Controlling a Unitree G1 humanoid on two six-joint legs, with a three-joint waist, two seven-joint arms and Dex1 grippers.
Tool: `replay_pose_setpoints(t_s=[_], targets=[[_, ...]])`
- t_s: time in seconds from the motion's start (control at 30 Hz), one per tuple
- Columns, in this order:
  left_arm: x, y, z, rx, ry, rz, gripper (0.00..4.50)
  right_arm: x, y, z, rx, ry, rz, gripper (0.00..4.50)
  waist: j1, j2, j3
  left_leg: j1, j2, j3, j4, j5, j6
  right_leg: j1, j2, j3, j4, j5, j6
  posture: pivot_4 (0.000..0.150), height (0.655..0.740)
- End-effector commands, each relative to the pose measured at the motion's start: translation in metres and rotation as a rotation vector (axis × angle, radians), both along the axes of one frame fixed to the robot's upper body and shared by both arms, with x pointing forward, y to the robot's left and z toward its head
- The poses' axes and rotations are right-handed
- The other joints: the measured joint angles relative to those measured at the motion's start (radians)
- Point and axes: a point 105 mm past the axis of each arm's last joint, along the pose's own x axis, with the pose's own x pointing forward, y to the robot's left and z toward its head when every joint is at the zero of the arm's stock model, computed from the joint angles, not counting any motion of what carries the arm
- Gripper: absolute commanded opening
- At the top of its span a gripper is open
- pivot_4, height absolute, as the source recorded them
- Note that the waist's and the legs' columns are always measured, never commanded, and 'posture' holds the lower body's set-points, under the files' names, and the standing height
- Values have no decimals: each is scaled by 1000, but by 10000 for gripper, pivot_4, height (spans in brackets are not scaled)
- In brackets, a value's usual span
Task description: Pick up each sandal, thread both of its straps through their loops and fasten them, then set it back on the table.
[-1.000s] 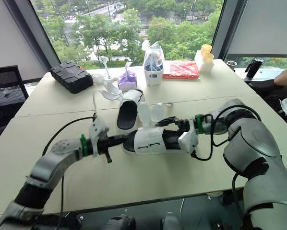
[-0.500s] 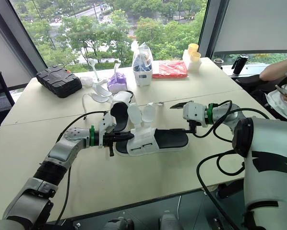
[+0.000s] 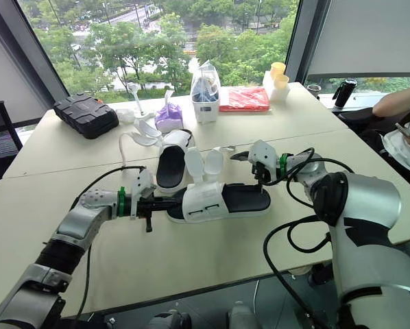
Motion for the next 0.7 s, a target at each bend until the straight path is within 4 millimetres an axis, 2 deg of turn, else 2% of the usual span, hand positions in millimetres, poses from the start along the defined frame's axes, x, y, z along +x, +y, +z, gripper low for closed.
replay_pose_setpoints(t_s=[0.03,0.5,0.6,0.7], targets=[[1,-8,4,-6,-34,-9,0,1,3,-3,50,26,-31,44753,0,0,0,0,0,0,0,0,0,0,0,0,0,0,0,1500,7400],[5,-23,-15,-5,-53,-7,0,-4,20,-15,104,87,3,44753,1,-1,0,0,0,0,0,0,0,0,0,0,0,0,0,1500,7400],[4,-33,-18,-51,-44,-14,0,-6,27,-19,113,99,25,44753,2,-1,0,0,0,0,0,0,0,1,0,0,0,0,0,1500,7400],[1,-47,-11,-126,-53,-34,0,-8,34,-21,120,118,47,44753,4,-1,0,0,0,0,1,0,0,1,-1,0,0,0,0,1500,7400]])
